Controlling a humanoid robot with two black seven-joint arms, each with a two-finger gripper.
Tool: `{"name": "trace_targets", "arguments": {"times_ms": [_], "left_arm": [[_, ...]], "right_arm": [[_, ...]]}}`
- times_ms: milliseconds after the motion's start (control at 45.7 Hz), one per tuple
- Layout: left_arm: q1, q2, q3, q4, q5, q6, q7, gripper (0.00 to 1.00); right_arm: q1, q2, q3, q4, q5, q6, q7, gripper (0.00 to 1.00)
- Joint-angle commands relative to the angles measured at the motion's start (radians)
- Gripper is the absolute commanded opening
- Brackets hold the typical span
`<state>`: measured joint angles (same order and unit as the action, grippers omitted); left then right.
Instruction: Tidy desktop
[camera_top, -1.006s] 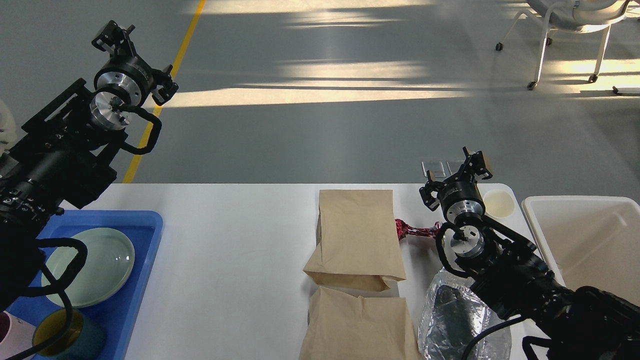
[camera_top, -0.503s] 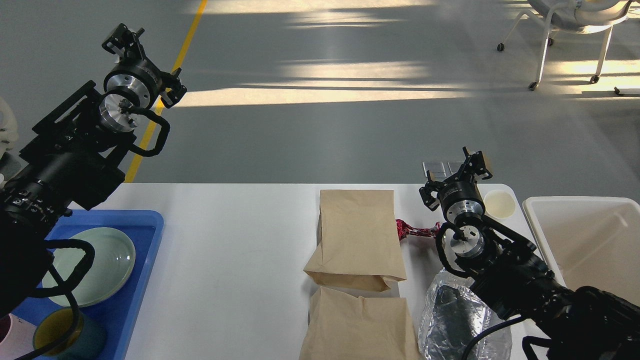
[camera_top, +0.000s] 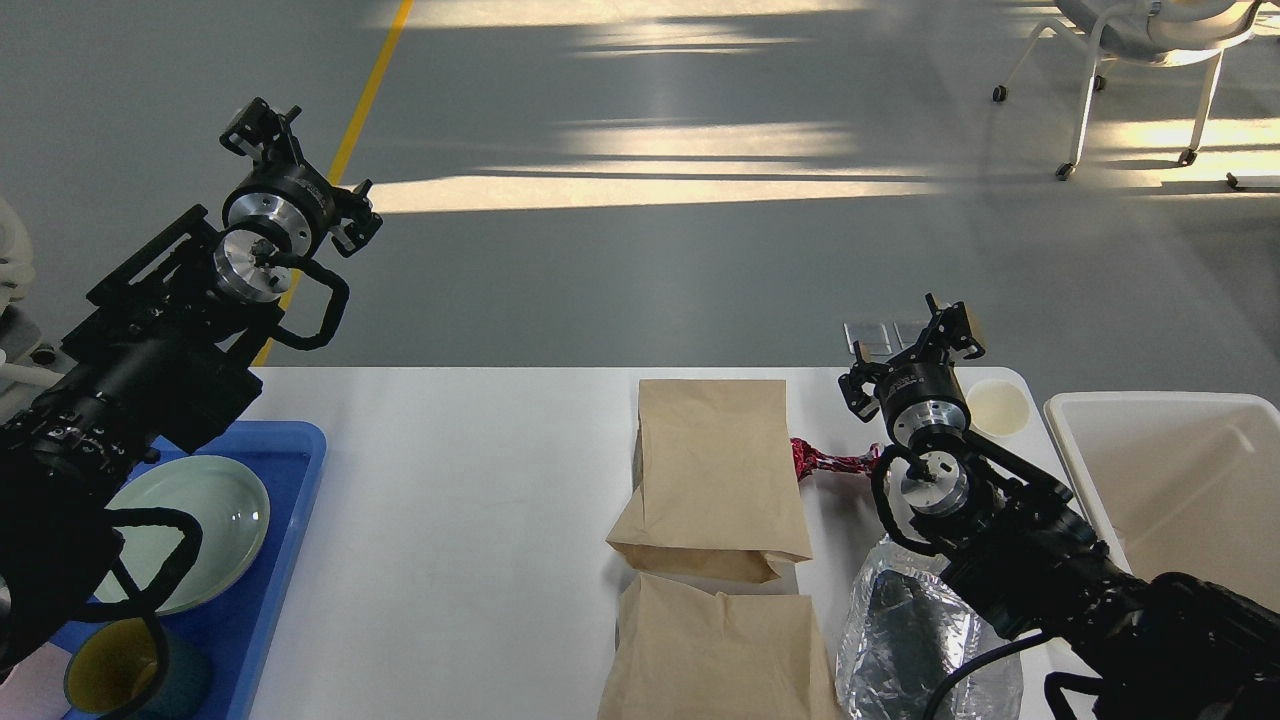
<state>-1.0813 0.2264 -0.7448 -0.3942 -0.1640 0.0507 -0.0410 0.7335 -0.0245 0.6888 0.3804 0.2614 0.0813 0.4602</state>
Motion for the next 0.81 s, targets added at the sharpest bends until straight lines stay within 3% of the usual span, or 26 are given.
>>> {"name": "trace_targets", "arguments": {"times_ms": [0,284,787], "left_arm": [[0.029,-0.002,-0.002,0.001,-0.005,-0.020,-0.003,0.96],[0.109,0.007,-0.028,0.003,0.000,-0.245,-0.014,0.96],[0.167,0.057,-0.028,0.001,0.014,-0.357,-0.028,0.96]], "right_arm": [[0.001,0.000,0.000,0.000,-0.001,0.000,0.000,1.00],[0.000,0.000,0.000,0.000,-0.001,0.000,0.000,1.00],[0.001,0.000,0.000,0.000,0.001,0.000,0.000,1.00]]}}
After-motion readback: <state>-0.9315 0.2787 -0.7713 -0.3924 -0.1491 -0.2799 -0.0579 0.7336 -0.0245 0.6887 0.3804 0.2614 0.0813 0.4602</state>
